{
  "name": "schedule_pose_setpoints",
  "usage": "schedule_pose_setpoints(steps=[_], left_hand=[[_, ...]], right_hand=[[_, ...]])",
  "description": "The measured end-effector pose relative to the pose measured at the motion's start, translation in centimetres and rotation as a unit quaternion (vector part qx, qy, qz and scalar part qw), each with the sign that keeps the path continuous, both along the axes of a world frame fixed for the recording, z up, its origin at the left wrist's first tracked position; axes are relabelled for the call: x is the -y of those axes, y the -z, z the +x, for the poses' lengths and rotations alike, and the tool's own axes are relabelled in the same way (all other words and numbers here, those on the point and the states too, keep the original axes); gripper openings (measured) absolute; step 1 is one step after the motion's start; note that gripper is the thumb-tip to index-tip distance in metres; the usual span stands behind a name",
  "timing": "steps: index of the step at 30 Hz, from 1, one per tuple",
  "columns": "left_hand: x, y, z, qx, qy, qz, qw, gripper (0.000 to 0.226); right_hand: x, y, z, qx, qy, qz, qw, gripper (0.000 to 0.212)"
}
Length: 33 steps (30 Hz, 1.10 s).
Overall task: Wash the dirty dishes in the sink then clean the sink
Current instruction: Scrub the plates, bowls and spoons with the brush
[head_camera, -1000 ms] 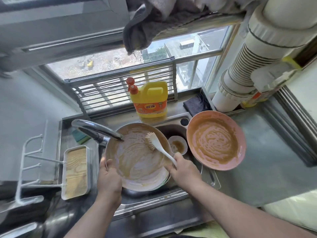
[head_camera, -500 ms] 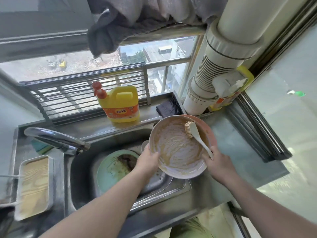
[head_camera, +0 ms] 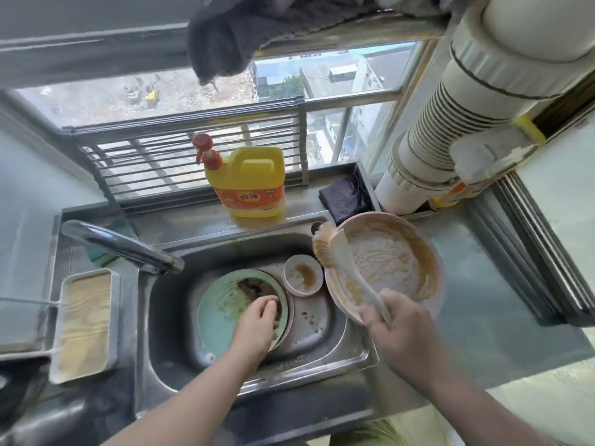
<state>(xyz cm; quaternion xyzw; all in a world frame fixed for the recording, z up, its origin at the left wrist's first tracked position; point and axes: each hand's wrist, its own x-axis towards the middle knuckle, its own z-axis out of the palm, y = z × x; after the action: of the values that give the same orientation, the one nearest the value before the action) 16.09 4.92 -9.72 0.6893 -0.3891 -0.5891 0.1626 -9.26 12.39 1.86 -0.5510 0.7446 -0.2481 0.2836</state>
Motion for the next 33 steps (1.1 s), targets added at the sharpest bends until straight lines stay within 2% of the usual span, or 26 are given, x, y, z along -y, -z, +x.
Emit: schedule_pose_setpoints(steps=[2,4,6,11,16,20,25,30,33], left_hand=[[-0.3,1.8,5.6,0.146,0.005,0.016,0.989,0.027],[-0.1,3.0,9.8,0.242,-0.012,0.053,0.969,0.043],[0.5,4.3,12.2,0.267,0.000,0.068,0.961,0.052],[2.4,7.8,13.6,0.279,0.070,0.057,0.956,0.049],[3.5,9.5,13.3,0.359,0.155,0.009,0.920,0.011],[3.0,9.4,13.9,0.353,0.167,0.006,0.920,0.010],[1.4,8.7,14.6,0.268,0.090,0.065,0.957,0.018],[1.1,6.2,15.7,0.220,0.091,0.117,0.964,0.031],[1.4,4.2,16.4,0.145,0.060,0.182,0.971,0.039]], right_hand=[[0.9,1.7,4.7,0.028,-0.104,0.061,0.992,0.037],[2.1,4.8,8.5,0.031,-0.192,0.130,0.972,0.034],[3.5,8.5,11.2,0.025,-0.216,0.195,0.957,0.024],[7.7,16.5,13.4,-0.050,-0.178,0.304,0.935,0.009],[9.2,21.2,14.2,-0.081,-0.143,0.327,0.931,0.016],[8.7,21.6,15.2,-0.084,-0.106,0.300,0.944,0.018],[7.5,20.0,15.3,-0.084,-0.077,0.246,0.963,0.016],[7.3,17.8,14.7,-0.108,-0.083,0.267,0.954,0.013],[7.7,16.5,14.5,-0.127,-0.099,0.299,0.940,0.014]])
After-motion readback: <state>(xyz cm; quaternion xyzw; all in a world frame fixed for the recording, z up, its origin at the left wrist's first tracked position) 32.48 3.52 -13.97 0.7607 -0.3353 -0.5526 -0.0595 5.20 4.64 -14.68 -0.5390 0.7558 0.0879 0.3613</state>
